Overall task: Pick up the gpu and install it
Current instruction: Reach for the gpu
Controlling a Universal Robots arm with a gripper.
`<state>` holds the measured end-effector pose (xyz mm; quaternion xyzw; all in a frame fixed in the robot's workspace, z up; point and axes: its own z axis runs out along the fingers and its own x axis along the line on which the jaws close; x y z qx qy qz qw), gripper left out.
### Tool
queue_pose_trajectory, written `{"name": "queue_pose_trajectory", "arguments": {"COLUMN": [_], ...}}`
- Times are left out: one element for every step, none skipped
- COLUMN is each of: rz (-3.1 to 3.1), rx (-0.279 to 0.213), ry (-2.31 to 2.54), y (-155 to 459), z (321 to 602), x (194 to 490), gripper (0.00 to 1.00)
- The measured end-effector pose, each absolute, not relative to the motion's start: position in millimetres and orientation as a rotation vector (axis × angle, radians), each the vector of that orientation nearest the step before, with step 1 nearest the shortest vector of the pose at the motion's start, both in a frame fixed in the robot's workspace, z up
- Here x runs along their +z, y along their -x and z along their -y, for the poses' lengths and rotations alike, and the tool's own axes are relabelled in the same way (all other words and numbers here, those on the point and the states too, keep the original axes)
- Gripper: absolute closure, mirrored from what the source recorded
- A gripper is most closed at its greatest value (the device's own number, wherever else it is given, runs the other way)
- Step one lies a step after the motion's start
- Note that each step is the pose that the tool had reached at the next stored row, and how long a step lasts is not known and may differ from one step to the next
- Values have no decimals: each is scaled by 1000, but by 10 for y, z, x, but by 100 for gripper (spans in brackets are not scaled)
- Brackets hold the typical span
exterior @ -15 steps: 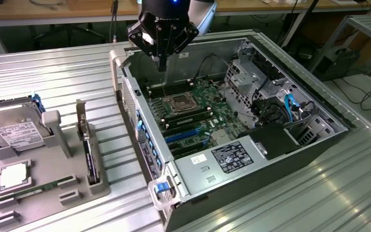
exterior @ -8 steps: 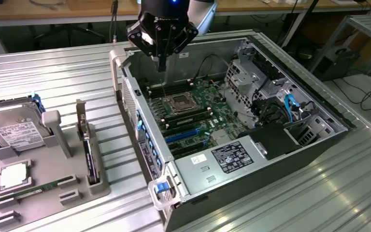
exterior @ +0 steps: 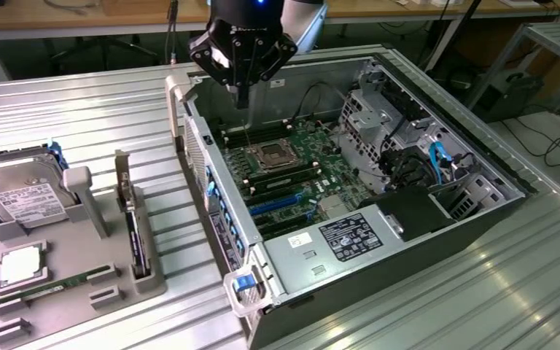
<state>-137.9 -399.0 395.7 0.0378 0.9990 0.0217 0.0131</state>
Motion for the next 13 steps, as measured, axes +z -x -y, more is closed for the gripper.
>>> {"name": "queue_pose_trajectory", "arguments": {"rz": [-3113, -3113, -3113, -3113, -3113, -3113, -3113, -3113, -3113, -3113, -3113, -3113, -3113], "rx": [68, 68, 68, 68, 68, 68, 68, 68, 68, 68, 68, 68, 68], "ry": [-118, -118, -118, -117, -117, -117, -117, -117, -117, -116, -117, -117, -117], "y": [1385, 1390, 1397, 1404, 1410, 1417, 1424, 1430, 1433, 1436, 1439, 1444, 1449], "z": [3991, 3992, 3993, 3994, 3995, 3996, 3997, 3998, 4000, 4001, 4000, 4001, 4001], "x": [3957, 3957, 3957, 3957, 3957, 3957, 3957, 3956, 3956, 3955, 3955, 3955, 3954], "gripper": [89, 89, 89, 89, 89, 89, 89, 89, 89, 89, 89, 89, 89]}}
